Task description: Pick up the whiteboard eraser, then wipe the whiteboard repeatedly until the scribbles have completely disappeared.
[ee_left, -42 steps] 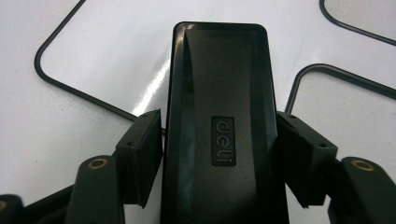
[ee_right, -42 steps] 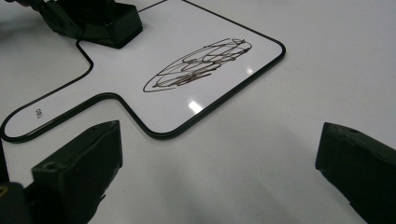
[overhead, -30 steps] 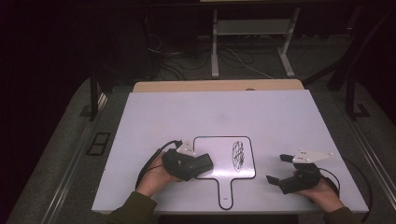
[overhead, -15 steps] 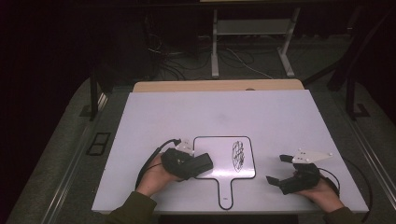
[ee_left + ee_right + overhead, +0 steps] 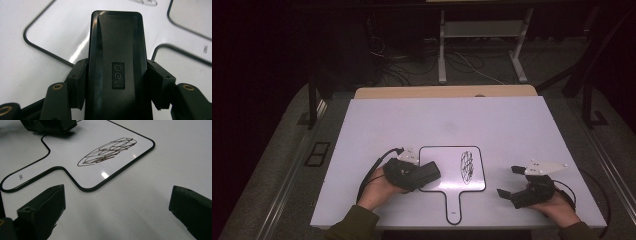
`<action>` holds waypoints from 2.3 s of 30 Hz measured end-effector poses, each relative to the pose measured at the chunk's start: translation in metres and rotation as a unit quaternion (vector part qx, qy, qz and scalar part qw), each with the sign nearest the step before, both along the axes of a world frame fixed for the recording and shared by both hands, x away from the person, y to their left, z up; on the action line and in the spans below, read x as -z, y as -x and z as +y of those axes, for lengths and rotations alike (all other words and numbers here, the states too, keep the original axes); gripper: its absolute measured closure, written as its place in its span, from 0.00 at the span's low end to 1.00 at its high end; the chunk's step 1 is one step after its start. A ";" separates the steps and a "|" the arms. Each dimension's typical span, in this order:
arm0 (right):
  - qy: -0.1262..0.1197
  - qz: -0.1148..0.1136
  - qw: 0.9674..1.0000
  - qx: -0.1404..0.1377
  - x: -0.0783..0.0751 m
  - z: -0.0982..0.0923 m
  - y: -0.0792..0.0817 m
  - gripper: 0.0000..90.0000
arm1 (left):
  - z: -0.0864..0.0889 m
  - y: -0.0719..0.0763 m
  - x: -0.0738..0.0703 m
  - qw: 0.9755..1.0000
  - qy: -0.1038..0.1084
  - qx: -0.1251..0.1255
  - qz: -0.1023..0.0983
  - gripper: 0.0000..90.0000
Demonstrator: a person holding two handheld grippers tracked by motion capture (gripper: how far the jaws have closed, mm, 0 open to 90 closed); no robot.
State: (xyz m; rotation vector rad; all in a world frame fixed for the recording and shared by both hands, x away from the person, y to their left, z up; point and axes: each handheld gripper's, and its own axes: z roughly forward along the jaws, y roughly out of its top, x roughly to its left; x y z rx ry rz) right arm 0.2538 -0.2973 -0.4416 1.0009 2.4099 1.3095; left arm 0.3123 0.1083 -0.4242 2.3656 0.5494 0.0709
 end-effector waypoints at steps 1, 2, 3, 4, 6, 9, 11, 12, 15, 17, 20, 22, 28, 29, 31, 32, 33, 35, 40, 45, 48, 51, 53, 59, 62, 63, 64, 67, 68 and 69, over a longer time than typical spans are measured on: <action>0.000 0.000 1.000 0.000 0.000 0.000 0.000 0.00 | 0.001 0.000 -0.001 1.000 0.005 -0.001 0.000 0.43; 0.000 0.000 1.000 0.000 0.000 0.000 0.000 0.00 | 0.001 0.000 -0.002 1.000 0.008 -0.005 0.002 0.43; 0.000 0.000 1.000 0.000 0.000 0.000 0.000 0.00 | 0.001 0.000 -0.003 1.000 0.012 -0.006 0.002 0.43; 0.000 0.001 1.000 0.000 0.000 0.000 0.000 0.00 | 0.002 0.000 -0.004 1.000 0.014 -0.009 0.005 0.43; -0.001 0.003 1.000 0.001 0.000 0.000 -0.001 0.00 | 0.003 -0.002 -0.006 1.000 0.018 -0.010 0.005 0.43; -0.003 0.004 1.000 0.002 0.000 0.001 -0.003 0.00 | 0.005 -0.003 -0.007 0.999 0.030 -0.016 0.010 0.43; -0.004 0.004 1.000 0.002 0.000 0.001 -0.003 0.00 | 0.006 -0.002 -0.008 0.999 0.033 -0.015 0.003 0.43; -0.004 0.001 1.000 0.001 0.000 0.001 -0.004 0.00 | 0.006 -0.002 -0.008 0.999 0.034 -0.018 -0.001 0.43; -0.006 -0.001 1.000 0.002 -0.001 0.002 -0.003 0.00 | 0.004 -0.002 -0.009 0.999 0.031 -0.017 -0.009 0.43; -0.004 -0.002 1.000 0.003 0.000 0.002 -0.003 0.00 | 0.002 -0.002 -0.010 0.999 0.031 -0.016 -0.007 0.43; -0.007 -0.004 1.000 0.001 -0.001 0.002 -0.002 0.00 | -0.001 -0.004 -0.012 0.999 0.030 -0.015 -0.010 0.43; -0.007 -0.003 1.000 0.001 -0.001 0.001 -0.001 0.00 | -0.004 -0.005 -0.014 0.999 0.033 -0.014 -0.013 0.43; -0.008 -0.006 1.000 0.001 -0.001 0.000 -0.001 0.00 | -0.011 -0.008 -0.022 0.999 0.048 -0.016 -0.021 0.43; -0.009 -0.007 1.000 0.001 -0.001 0.000 -0.001 0.00 | -0.012 -0.008 -0.024 0.998 0.052 -0.014 -0.024 0.43; -0.009 -0.007 1.000 0.001 -0.001 0.000 -0.001 0.00 | -0.013 -0.010 -0.027 0.998 0.057 -0.010 -0.025 0.43; -0.008 -0.007 1.000 0.002 -0.001 0.000 -0.001 0.00 | -0.013 -0.011 -0.028 0.998 0.058 -0.009 -0.024 0.43; -0.008 -0.007 1.000 0.002 -0.001 0.000 -0.001 0.00 | -0.014 -0.012 -0.028 0.998 0.062 -0.008 -0.019 0.43; -0.008 -0.006 1.000 0.004 -0.001 0.001 -0.001 0.00 | -0.017 -0.015 -0.029 0.998 0.066 -0.005 -0.015 0.43; -0.009 -0.006 1.000 0.005 -0.001 0.000 -0.001 0.00 | -0.028 -0.021 -0.028 0.998 0.059 0.000 -0.015 0.43; -0.011 -0.005 1.000 0.005 0.000 0.000 -0.002 0.00 | -0.041 -0.028 -0.029 0.998 0.054 -0.004 -0.024 0.43; -0.011 -0.004 1.000 0.006 -0.001 0.000 -0.001 0.00 | -0.050 -0.032 -0.031 0.998 0.052 0.000 -0.030 0.43; -0.012 -0.004 1.000 0.006 -0.001 -0.001 -0.001 0.00 | -0.059 -0.036 -0.032 0.998 0.056 0.001 -0.034 0.43; -0.013 0.001 1.000 0.007 -0.001 -0.001 -0.001 0.00 | -0.064 -0.039 -0.033 0.998 0.056 -0.001 -0.033 0.43; -0.014 -0.005 1.000 0.008 -0.001 -0.002 -0.002 0.00 | -0.081 -0.051 -0.032 0.998 0.049 0.000 -0.030 0.43; -0.015 -0.004 1.000 0.008 -0.001 -0.002 -0.002 0.00 | -0.092 -0.057 -0.029 0.999 0.044 0.003 -0.030 0.43; -0.015 -0.004 1.000 0.008 -0.001 -0.002 -0.002 0.00 | -0.095 -0.058 -0.028 0.999 0.041 0.004 -0.028 0.43; -0.015 -0.004 1.000 0.008 -0.001 -0.002 -0.002 0.00 | -0.098 -0.060 -0.027 0.999 0.034 0.007 -0.029 0.43; -0.015 -0.004 1.000 0.008 -0.001 -0.003 -0.002 0.00 | -0.108 -0.066 -0.023 0.999 0.028 0.005 -0.027 0.43; -0.015 -0.004 1.000 0.008 -0.001 -0.003 -0.002 0.00 | -0.110 -0.068 -0.022 0.999 0.026 0.006 -0.026 0.43; -0.015 -0.004 1.000 0.008 -0.001 -0.003 -0.002 0.00 | -0.112 -0.071 -0.021 0.999 0.021 0.010 -0.030 0.43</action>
